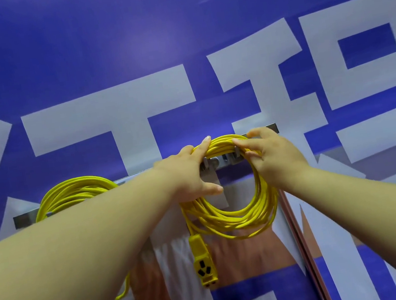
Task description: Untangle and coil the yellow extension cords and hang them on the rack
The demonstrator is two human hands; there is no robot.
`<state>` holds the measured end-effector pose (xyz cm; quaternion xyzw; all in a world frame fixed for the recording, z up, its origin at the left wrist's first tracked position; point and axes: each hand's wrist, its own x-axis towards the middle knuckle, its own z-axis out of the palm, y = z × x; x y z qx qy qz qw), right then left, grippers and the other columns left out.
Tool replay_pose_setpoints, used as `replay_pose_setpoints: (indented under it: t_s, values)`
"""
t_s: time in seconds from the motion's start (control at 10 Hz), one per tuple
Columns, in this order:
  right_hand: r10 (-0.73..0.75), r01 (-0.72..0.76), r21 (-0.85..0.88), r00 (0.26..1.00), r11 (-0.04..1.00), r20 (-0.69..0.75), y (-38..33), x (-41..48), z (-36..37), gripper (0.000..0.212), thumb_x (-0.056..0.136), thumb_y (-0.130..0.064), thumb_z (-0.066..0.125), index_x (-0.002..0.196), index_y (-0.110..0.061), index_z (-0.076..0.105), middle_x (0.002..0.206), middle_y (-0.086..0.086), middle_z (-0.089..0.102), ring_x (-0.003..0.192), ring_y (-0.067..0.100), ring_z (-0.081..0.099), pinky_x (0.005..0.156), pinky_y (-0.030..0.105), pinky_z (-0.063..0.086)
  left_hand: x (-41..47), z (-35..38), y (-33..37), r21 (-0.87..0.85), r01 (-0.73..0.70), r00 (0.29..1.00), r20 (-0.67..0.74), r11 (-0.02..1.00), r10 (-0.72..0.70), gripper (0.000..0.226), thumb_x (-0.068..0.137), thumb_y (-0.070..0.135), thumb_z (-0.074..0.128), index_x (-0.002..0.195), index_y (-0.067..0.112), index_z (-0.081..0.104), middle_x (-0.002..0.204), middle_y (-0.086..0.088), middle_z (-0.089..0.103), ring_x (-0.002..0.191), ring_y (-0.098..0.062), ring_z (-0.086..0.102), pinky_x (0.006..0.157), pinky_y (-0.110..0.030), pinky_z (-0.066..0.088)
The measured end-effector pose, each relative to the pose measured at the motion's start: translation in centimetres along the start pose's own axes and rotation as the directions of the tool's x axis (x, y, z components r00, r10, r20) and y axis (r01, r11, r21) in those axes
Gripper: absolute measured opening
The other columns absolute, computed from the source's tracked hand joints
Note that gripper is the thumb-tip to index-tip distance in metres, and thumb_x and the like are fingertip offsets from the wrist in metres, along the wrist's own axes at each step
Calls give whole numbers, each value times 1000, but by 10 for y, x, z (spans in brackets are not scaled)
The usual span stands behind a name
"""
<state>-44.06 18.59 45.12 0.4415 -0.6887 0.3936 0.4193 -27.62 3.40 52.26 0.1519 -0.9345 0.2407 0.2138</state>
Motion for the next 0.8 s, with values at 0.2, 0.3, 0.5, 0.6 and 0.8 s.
replay_pose_setpoints:
  t_s: [0.2, 0.3, 0.5, 0.6, 0.8]
  values:
    - [151, -167, 287, 986, 943, 77, -2, -12, 11, 47, 99, -13, 53, 140, -37, 54, 126, -7, 57, 115, 15, 54, 91, 20, 41, -6, 4, 4, 3, 17, 1000, -15, 1000, -17, 118, 73, 79, 62, 151, 48, -20, 167, 5, 12, 137, -31, 46, 101, -54, 47]
    - [191, -230, 264, 968, 937, 163, -12, -16, 3, 55, 98, -14, 54, 147, -36, 44, 140, -5, 49, 127, 16, 47, 98, 21, 35, -12, -2, 12, 38, 56, 998, -10, 998, -56, 118, 74, 78, 62, 154, 44, -18, 169, 3, 2, 149, -32, 27, 111, -62, 31]
    - [274, -301, -24, 831, 953, 484, -38, -8, -45, 75, 91, -26, 58, 156, -35, 23, 159, 10, 21, 141, 34, 35, 110, 41, 39, -50, -10, 21, -18, 157, 986, 66, 987, -156, 113, 81, 75, 57, 160, 26, -7, 169, 4, -4, 155, -30, 4, 118, -64, 15]
    - [310, -290, -116, 832, 950, 460, -63, -17, -61, 76, 84, -36, 60, 154, -31, 29, 153, 11, 31, 133, 35, 43, 108, 45, 44, -83, -18, 11, -19, 156, 988, 12, 988, -156, 106, 79, 73, 57, 159, 24, 9, 166, -1, 17, 151, -29, 17, 117, -60, 23]
    - [137, -60, -206, 914, 977, 383, -133, -19, -69, 83, 66, -79, 56, 139, -41, 44, 145, -4, 44, 135, 27, 41, 105, 53, 42, -150, -43, -31, 15, 177, 979, -105, 984, -175, 87, 85, 65, 55, 156, 27, 22, 162, -9, 24, 148, -30, 24, 118, -49, 28]
